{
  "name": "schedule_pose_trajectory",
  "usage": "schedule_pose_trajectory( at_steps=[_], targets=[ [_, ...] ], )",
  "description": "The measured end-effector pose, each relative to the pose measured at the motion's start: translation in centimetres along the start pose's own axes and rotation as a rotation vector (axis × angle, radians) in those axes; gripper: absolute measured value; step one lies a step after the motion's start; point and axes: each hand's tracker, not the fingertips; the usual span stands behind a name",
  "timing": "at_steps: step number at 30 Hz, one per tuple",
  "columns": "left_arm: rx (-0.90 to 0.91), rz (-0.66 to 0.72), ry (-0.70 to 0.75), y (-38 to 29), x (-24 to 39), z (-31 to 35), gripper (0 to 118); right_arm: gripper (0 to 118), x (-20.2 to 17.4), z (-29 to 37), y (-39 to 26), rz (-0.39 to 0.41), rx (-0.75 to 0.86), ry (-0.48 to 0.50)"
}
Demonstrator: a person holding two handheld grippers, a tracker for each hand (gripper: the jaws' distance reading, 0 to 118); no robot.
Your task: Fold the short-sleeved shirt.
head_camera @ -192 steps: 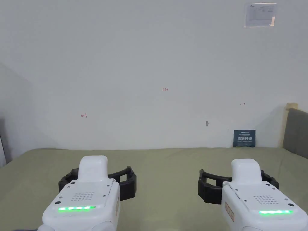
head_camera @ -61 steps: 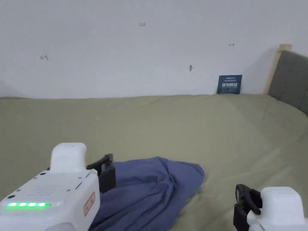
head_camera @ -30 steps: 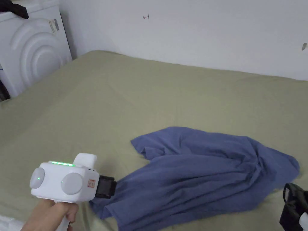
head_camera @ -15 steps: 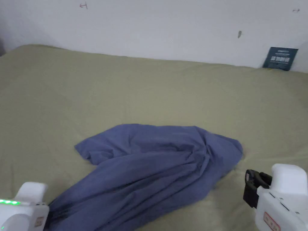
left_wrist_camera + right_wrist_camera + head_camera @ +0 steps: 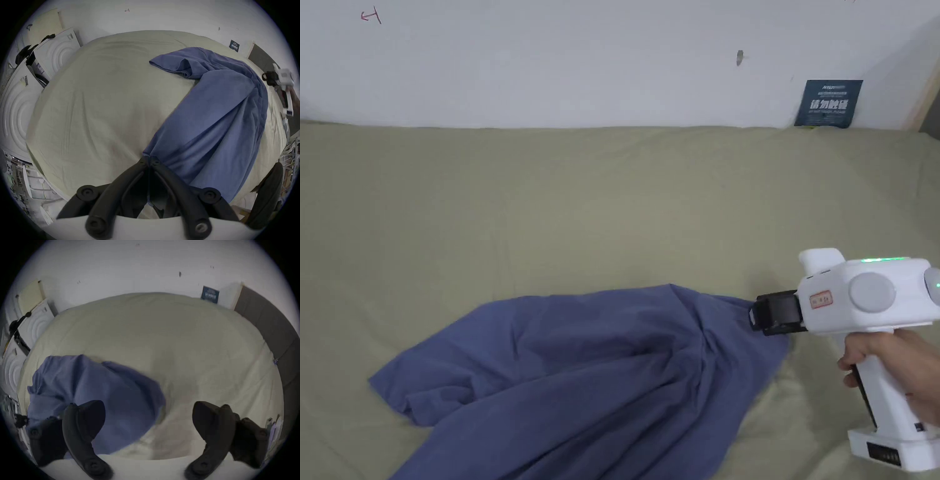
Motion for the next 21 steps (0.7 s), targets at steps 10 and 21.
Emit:
schedule_pose_trajectory(
  at_steps=[10,21],
  targets=[
    [-0.011,-0.019,0.014,0.3,-1.3,-1.6,0,54,-3.9,-1.6,-0.8,0.123,-0.07,-0.006],
    [0.201,-0.026,0.049,5.5,-4.7,9.5,0,6,-1.0,18.4,-0.1,0.11,0.247,0.053]
  ],
)
